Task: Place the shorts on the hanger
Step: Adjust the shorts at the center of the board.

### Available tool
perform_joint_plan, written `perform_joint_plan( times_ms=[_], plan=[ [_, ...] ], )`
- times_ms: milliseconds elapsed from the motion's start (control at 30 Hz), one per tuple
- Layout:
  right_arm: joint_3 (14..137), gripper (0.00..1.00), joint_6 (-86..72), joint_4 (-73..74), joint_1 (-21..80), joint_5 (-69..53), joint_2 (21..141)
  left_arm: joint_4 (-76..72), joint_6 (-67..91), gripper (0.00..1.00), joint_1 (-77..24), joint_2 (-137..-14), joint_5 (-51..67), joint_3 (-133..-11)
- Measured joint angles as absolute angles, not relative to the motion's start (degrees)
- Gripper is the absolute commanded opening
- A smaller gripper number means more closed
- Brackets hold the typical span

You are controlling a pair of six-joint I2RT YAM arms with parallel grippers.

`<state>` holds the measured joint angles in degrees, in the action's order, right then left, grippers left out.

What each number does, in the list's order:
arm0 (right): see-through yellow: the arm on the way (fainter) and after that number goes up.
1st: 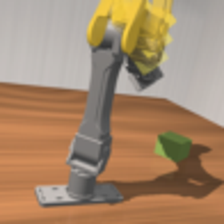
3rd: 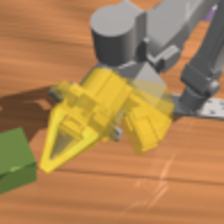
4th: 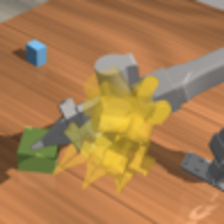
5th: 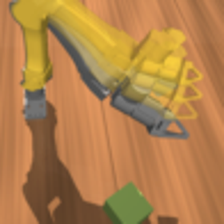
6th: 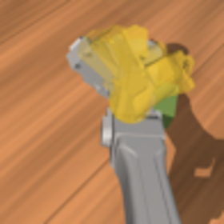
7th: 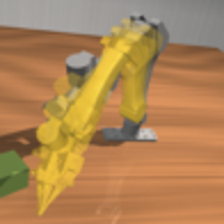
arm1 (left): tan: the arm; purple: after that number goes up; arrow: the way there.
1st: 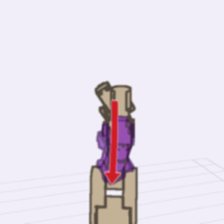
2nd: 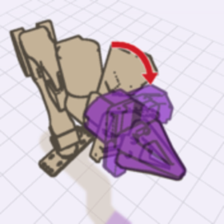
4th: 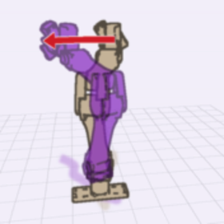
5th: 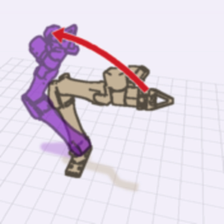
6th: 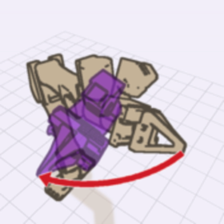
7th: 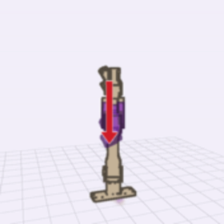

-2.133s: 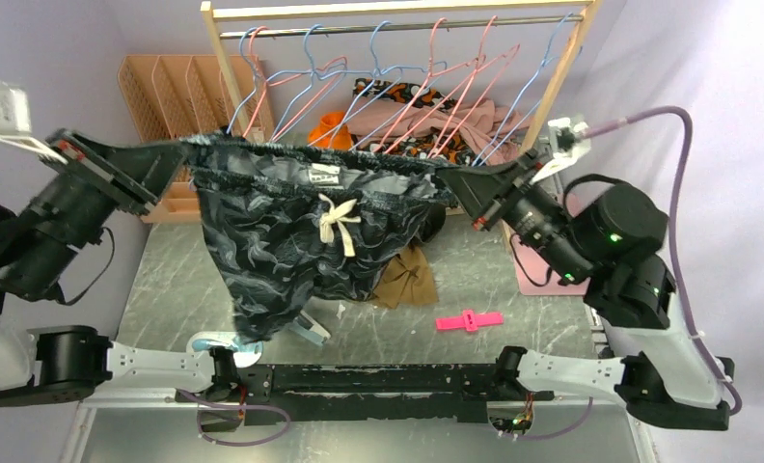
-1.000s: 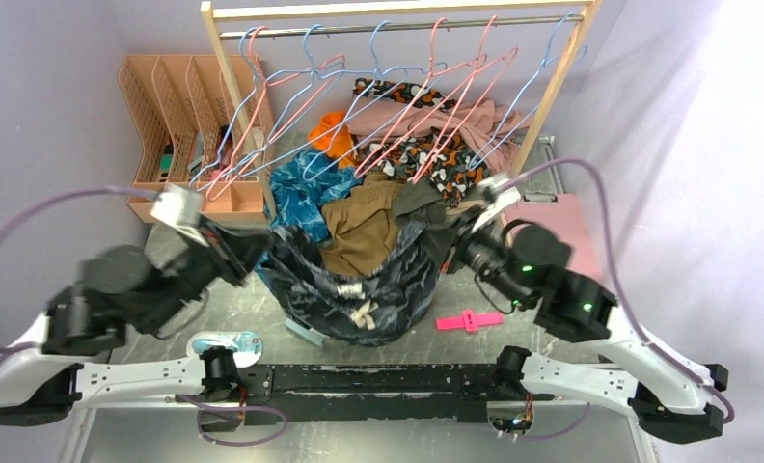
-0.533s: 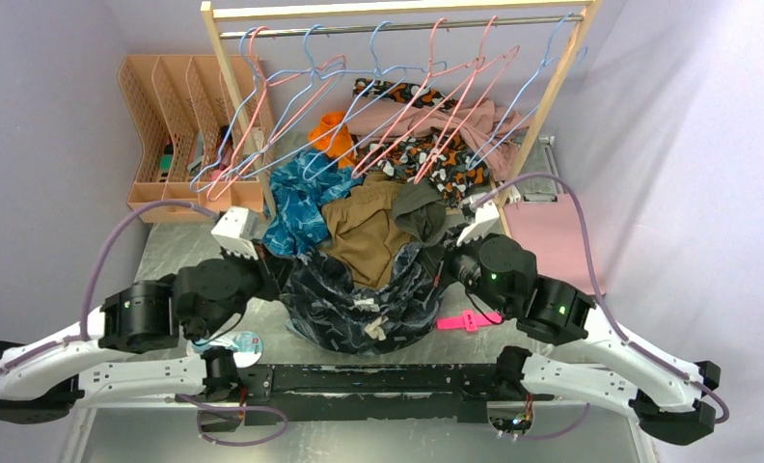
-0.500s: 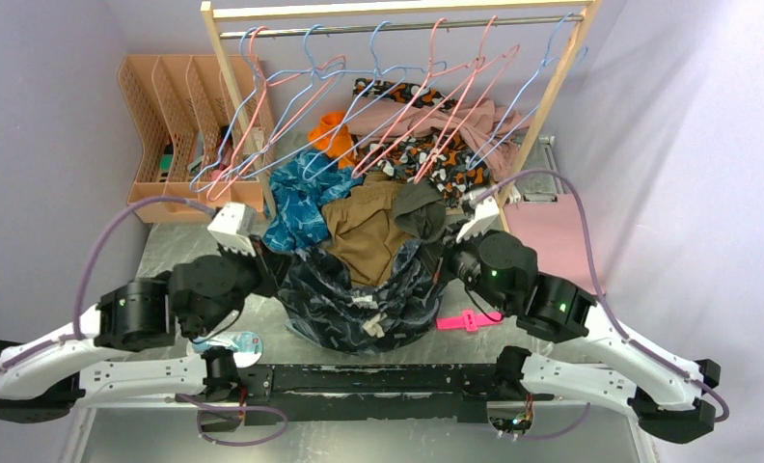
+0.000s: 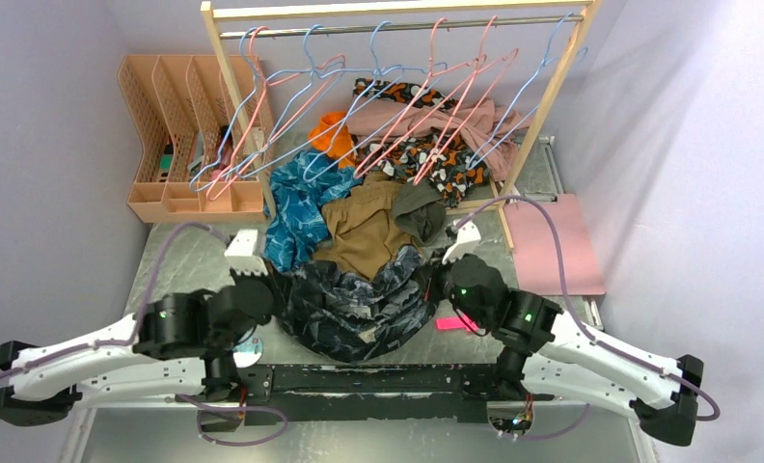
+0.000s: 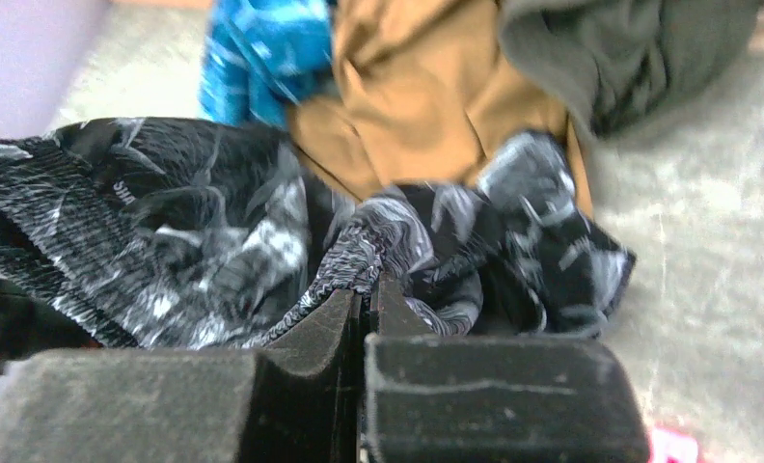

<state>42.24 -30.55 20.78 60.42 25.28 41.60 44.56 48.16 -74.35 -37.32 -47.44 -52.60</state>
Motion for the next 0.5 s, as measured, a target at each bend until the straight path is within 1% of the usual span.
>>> perform_joint_plan(
  times_ms=[133,267,333,400,500],
  plan=[
    [36.2,0.0,-35.4,22.6,60.4,26.9,40.7,48.8,60.1,0.07,-74.3,-32.9,-46.9,-40.3],
    [34.4,0.0,-38.8,22.3,60.4,28.8,41.1,48.4,64.4,0.07,-74.3,-30.2,-46.6,-35.6],
    [34.2,0.0,-39.7,22.2,60.4,29.3,42.8,46.6,63.8,0.07,-73.8,-32.0,-46.1,-35.4],
    [34.2,0.0,-40.0,21.5,60.4,29.6,45.9,43.8,61.6,0.07,-71.5,-37.1,-44.3,-36.3],
    [34.7,0.0,-39.9,20.8,60.4,30.0,50.7,39.2,56.1,0.07,-63.9,-46.9,-38.9,-39.4]
  ],
)
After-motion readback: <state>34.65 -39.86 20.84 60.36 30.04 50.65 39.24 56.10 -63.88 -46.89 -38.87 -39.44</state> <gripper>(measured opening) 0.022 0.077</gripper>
